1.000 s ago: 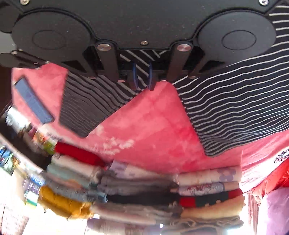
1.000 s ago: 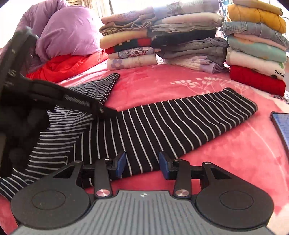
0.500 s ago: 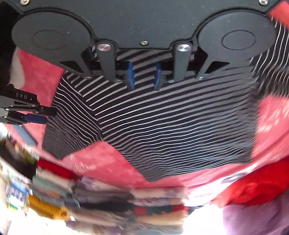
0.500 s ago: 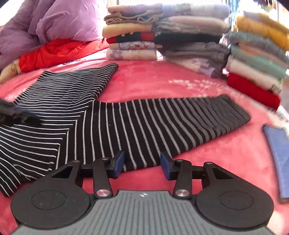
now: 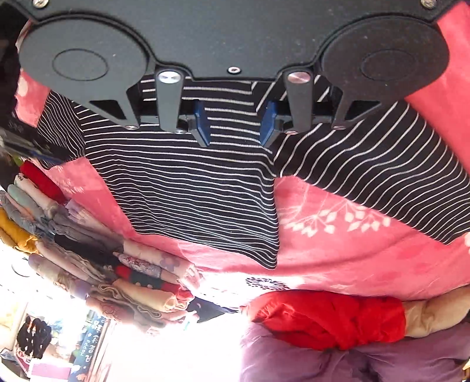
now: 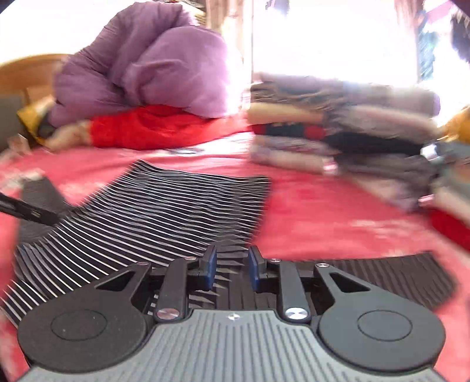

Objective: Fold clothes

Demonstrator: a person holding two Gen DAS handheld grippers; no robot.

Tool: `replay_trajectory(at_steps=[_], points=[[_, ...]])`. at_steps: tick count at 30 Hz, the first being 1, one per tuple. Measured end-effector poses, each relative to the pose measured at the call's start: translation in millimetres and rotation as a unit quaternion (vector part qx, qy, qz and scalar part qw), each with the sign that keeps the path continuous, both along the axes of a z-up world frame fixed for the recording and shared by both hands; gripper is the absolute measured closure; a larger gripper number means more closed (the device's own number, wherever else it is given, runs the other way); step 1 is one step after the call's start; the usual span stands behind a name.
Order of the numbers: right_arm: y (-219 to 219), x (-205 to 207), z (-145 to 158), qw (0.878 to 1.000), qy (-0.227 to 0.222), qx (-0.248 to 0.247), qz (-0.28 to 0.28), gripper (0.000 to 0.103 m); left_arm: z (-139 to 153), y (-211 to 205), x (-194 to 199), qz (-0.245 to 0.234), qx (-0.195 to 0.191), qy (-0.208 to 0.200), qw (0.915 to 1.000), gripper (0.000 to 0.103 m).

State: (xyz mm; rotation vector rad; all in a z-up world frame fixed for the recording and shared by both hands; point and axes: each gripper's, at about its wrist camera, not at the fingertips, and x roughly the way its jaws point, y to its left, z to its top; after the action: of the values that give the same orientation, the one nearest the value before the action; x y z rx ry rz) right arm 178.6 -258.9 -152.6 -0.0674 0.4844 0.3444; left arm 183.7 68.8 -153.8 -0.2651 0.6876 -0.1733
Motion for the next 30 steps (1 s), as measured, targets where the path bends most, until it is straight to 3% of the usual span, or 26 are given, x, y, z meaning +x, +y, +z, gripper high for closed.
replay_trajectory(at_steps=[7,9,11,12,14,18,21,23,24,26,30], points=[[5,73,-2,0.991,0.075,0.089,0.071,0.079,4,-5,49,-0.03,-0.024,-0.011,0.9992,0.068],[0,90,-8,0.988,0.1,0.101,0.055,0.079,2,-5,63,-0.037,-0.016,-0.011,0.9991,0.068],[-14,103,-21,0.985,0.135,0.109,0.026,0.079,0,-2,72,-0.036,-0.032,-0.014,0.9987,0.068],[-22,109,-29,0.981,0.155,0.117,0.012,0.086,-1,0,76,-0.036,-0.041,-0.015,0.9984,0.068],[-43,113,-33,0.97,0.172,0.173,0.004,0.089,-2,3,81,-0.039,-0.061,-0.016,0.9973,0.068],[-57,110,-21,0.963,0.154,0.22,0.013,0.085,-3,7,83,-0.051,-0.081,-0.014,0.9953,0.068],[-44,114,-20,0.964,0.162,0.205,0.041,0.084,-5,9,84,-0.054,-0.089,-0.01,0.9945,0.068],[-34,126,-27,0.974,0.185,0.132,0.004,0.087,-3,12,83,-0.054,-0.099,-0.013,0.9936,0.068],[-38,129,-30,0.972,0.189,0.14,0.002,0.088,-2,14,82,-0.054,-0.107,-0.015,0.9927,0.068],[-50,132,-24,0.959,0.192,0.206,0.009,0.085,-1,18,82,-0.055,-0.126,-0.016,0.9904,0.068],[-46,160,-7,0.958,0.191,0.212,0.013,0.085,-2,18,82,-0.059,-0.128,-0.011,0.99,0.068]])
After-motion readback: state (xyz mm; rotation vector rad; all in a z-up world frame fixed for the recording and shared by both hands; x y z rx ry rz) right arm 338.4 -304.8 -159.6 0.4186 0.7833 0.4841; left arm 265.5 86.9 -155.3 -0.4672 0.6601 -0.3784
